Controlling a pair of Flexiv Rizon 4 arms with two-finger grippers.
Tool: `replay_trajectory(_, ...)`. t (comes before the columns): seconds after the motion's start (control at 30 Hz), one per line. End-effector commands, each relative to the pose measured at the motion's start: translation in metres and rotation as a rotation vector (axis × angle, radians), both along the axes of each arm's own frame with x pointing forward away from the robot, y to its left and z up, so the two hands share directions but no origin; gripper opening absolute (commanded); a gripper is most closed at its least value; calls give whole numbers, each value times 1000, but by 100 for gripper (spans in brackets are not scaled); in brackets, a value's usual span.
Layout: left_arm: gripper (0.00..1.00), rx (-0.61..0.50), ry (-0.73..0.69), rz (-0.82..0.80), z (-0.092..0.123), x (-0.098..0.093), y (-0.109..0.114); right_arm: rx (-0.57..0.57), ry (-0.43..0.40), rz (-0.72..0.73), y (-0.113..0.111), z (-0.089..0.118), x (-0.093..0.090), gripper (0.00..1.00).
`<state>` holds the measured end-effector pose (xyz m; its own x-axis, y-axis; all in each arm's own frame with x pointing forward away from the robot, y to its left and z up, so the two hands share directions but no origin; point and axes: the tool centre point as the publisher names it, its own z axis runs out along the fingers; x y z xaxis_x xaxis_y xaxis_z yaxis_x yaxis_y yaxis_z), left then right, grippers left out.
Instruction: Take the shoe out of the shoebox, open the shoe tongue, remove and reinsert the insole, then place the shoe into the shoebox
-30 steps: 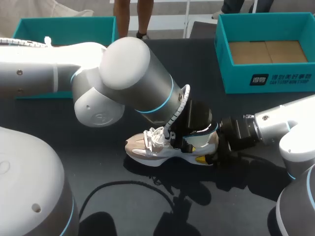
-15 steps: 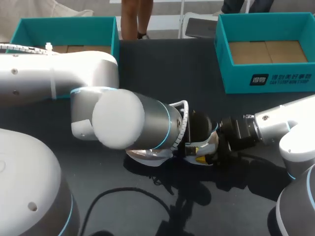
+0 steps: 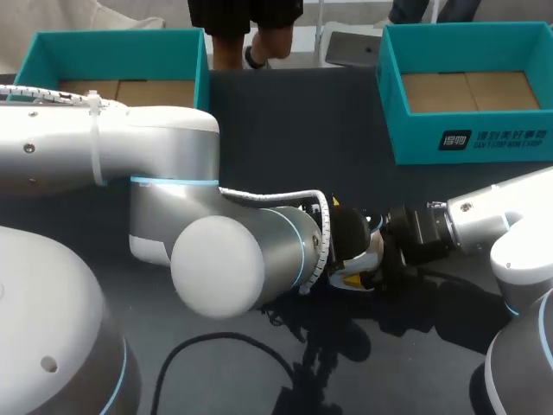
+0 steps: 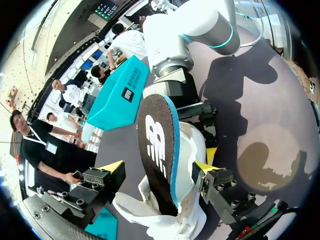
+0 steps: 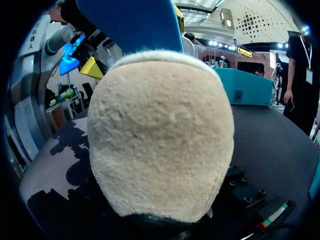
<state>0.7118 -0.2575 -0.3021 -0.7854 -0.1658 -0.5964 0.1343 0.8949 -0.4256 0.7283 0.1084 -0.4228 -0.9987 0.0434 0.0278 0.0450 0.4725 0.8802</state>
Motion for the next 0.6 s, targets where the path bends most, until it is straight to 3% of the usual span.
replay_trajectory(0.03,78,-16,-10,29,-1,-1,-6,-4,0,-1,1,0,0,0)
replay_trajectory(0.23,60,-25,-4,53,-2,5,-9,-4,0,-1,1,0,0,0)
replay_trajectory(0.3,49,-26,-2,63,-4,7,-10,-4,0,-1,1,0,0,0)
replay_trajectory(0.43,40,-26,10,67,-6,8,-10,-4,0,-1,1,0,0,0)
replay_trajectory(0.47,35,-22,12,70,-6,7,-10,-4,0,-1,1,0,0,0)
replay_trajectory(0.57,0,-20,27,73,-8,7,-9,-4,0,-1,1,0,0,0)
replay_trajectory(0.6,0,-20,30,74,-8,8,-9,-4,0,-1,1,0,0,0)
